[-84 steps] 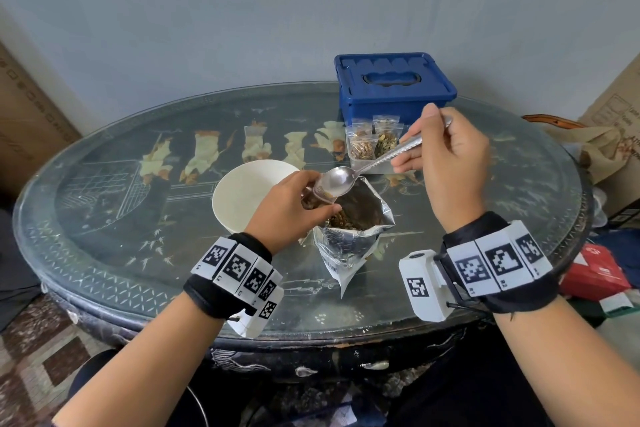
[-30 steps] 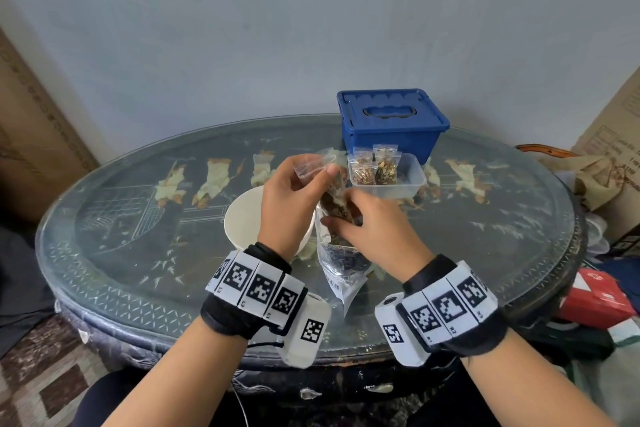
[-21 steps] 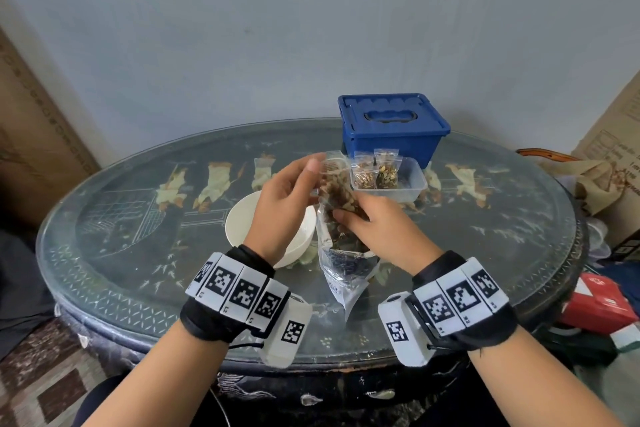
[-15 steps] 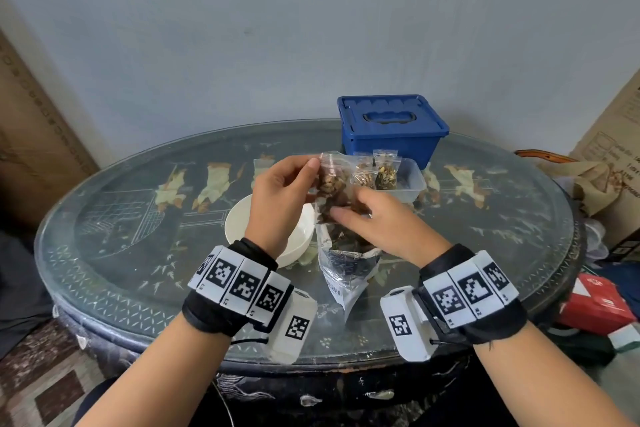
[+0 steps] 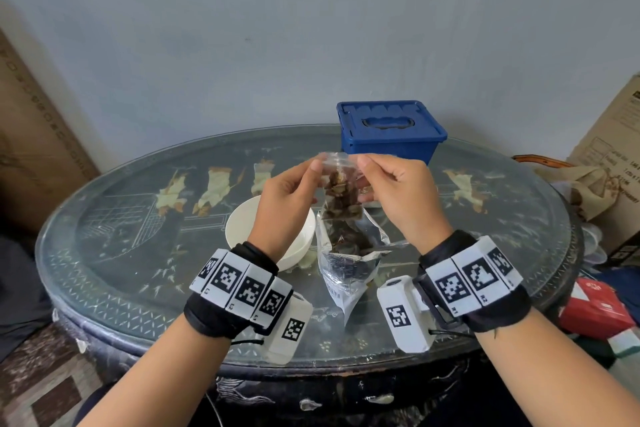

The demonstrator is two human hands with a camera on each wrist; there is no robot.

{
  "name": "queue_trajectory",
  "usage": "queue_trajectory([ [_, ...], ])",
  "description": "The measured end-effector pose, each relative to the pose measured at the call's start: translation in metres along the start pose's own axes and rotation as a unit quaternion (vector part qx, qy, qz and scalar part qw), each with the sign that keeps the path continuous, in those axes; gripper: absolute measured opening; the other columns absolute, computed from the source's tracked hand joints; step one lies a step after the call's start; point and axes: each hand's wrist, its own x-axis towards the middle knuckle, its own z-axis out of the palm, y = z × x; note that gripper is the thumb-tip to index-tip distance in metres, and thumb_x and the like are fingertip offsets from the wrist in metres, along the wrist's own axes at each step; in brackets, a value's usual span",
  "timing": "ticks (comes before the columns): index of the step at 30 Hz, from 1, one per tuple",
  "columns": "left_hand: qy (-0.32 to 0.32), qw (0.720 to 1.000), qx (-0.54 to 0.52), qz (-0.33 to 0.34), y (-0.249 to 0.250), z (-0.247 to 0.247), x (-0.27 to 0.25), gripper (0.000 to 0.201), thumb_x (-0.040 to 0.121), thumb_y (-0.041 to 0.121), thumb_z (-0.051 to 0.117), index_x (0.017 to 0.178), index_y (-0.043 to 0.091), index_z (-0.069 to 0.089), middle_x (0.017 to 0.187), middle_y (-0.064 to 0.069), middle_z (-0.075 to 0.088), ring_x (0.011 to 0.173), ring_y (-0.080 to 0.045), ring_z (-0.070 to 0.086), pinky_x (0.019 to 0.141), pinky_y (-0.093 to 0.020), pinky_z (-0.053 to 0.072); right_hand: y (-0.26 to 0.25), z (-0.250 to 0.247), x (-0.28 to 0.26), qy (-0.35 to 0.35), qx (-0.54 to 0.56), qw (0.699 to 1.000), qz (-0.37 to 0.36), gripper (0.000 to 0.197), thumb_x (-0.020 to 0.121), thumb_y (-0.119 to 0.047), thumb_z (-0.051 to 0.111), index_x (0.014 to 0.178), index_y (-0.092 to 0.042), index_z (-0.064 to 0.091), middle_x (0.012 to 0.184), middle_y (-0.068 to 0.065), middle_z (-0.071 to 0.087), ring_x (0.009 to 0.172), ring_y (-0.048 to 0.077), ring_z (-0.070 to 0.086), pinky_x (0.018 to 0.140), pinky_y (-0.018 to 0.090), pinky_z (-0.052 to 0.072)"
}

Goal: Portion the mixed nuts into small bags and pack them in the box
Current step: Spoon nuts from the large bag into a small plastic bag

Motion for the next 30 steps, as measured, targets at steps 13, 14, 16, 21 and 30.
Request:
queue_trajectory([
  [13, -0.062, 0.991, 0.120, 0.006, -0.021, 0.000, -0.005, 0.004, 0.084, 0.017, 0.067, 0.085, 0.013, 0.066, 0.050, 0.023, 0.055, 0.050, 0.010, 0.050, 0.051, -0.003, 0.033, -0.004, -0.005, 0.013, -0.028, 0.006, 1.000, 0.007, 0.023, 0.096, -0.013, 0.049, 0.111, -0.009, 0.066, 0.071, -0.012, 0.060, 0.052, -0.011, 0.054, 0.050, 0.008, 0.043],
  [14, -0.069, 0.988, 0.135, 0.013, -0.023, -0.001, -0.004, 0.005, 0.086, 0.018, 0.065, 0.085, 0.013, 0.066, 0.050, 0.023, 0.055, 0.049, 0.009, 0.048, 0.051, -0.004, 0.032, -0.004, -0.006, 0.013, -0.035, 0.002, 0.999, 0.006, 0.023, 0.096, -0.013, 0.049, 0.112, -0.009, 0.066, 0.069, -0.013, 0.058, 0.050, -0.011, 0.053, 0.049, 0.007, 0.042],
  [16, -0.078, 0.986, 0.145, 0.014, -0.026, -0.003, -0.004, 0.011, 0.087, 0.021, 0.063, 0.088, 0.010, 0.066, 0.059, 0.020, 0.059, 0.054, 0.009, 0.051, 0.054, -0.004, 0.034, -0.003, -0.007, 0.014, -0.045, -0.007, 0.999, 0.009, 0.023, 0.096, -0.014, 0.049, 0.112, -0.010, 0.066, 0.068, -0.011, 0.059, 0.050, -0.008, 0.054, 0.050, 0.008, 0.044],
  [21, -0.070, 0.993, 0.092, -0.022, -0.019, -0.004, 0.002, 0.045, 0.081, 0.042, 0.058, 0.119, 0.017, 0.055, 0.100, 0.010, 0.064, 0.091, 0.000, 0.061, 0.076, -0.009, 0.047, 0.000, -0.011, 0.020, -0.080, 0.005, 0.996, 0.028, 0.022, 0.094, -0.015, 0.052, 0.110, -0.009, 0.067, 0.088, 0.003, 0.069, 0.065, 0.015, 0.065, 0.062, 0.029, 0.058],
  [30, -0.085, 0.993, 0.080, 0.017, 0.013, -0.005, 0.057, 0.011, 0.089, 0.019, 0.060, 0.080, 0.022, 0.066, 0.071, 0.007, 0.065, 0.063, 0.001, 0.058, 0.060, -0.010, 0.044, -0.007, -0.034, 0.051, -0.098, 0.045, 0.993, 0.038, 0.010, 0.090, -0.009, 0.059, 0.092, -0.011, 0.068, 0.080, 0.010, 0.067, 0.062, 0.013, 0.064, 0.060, 0.027, 0.058],
])
